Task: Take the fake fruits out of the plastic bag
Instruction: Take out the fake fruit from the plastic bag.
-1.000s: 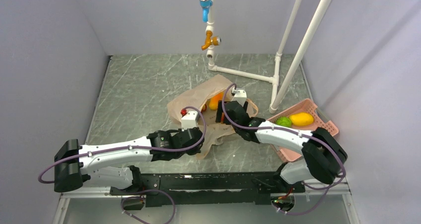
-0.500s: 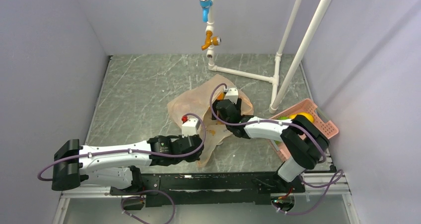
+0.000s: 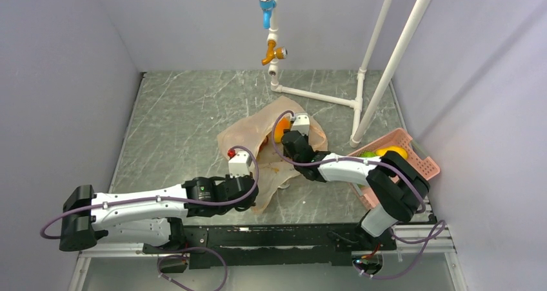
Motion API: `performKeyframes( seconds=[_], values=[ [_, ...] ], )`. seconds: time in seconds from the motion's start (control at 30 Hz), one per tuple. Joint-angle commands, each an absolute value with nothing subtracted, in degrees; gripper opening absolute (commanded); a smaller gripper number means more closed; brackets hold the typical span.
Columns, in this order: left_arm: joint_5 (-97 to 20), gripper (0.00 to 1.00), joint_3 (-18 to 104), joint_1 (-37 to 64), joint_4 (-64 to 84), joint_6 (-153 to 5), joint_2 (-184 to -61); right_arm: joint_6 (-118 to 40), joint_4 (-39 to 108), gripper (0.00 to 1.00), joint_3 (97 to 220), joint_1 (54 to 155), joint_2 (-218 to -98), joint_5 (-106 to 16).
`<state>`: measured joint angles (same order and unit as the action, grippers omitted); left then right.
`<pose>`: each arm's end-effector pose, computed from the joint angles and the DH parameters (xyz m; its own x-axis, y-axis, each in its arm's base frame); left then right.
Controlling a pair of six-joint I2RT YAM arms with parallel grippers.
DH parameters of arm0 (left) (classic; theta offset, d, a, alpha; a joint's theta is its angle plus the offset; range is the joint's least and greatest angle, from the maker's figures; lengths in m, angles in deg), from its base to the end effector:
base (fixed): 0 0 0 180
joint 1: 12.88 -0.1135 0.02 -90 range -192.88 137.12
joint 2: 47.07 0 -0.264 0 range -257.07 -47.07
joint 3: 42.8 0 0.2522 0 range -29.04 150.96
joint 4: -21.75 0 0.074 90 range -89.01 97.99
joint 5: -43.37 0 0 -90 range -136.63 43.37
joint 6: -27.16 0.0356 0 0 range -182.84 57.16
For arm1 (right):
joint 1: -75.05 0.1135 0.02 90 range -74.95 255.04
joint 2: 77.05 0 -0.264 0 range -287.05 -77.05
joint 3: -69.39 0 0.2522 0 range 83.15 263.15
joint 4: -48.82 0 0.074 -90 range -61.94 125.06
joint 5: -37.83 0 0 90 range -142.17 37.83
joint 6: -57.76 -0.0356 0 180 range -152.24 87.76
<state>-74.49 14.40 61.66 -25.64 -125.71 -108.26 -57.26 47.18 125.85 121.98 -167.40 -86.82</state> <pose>0.0721 -0.1982 0.2449 -0.7841 -0.1165 -0.6096 0.1678 0.9058 -0.3890 0.2299 0.2163 0.1768 -0.4801 -0.0041 -0.8772 -0.0904 0.9949 0.0448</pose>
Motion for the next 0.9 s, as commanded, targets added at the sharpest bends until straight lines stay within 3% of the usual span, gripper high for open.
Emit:
performKeyframes(
  seconds=[0.0,0.1,0.17,0.43,0.53,0.87],
  values=[
    [-75.3,0.0,14.0,62.1,-23.9,-126.5,-108.5,-54.5,48.9,0.3,127.1,122.4,-166.4,-89.8],
    [-75.4,0.0,15.5,62.1,-24.6,-126.0,-110.1,-54.0,49.5,0.08,126.5,122.9,-165.1,-87.6],
    [-75.8,0.0,16.7,62.1,-25.4,-125.6,-111.1,-53.7,48.7,0.01,126.2,124.0,-162.8,-86.8],
    [-77.3,0.0,17.3,62.1,-26.1,-126.3,-110.6,-56.8,48.4,0.0,119.3,126.3,-144.8,-64.6],
    [-77.5,0.0,15.8,62.1,-25.0,-126.9,-109.1,-59.4,45.6,0.0,116.9,126.4,-138.1,-61.6],
    [-78.5,0.0,14.7,62.0,-27.8,-128.4,-108.0,-58.9,29.3,0.0,112.7,126.3,-107.6,-80.3]
  ],
)
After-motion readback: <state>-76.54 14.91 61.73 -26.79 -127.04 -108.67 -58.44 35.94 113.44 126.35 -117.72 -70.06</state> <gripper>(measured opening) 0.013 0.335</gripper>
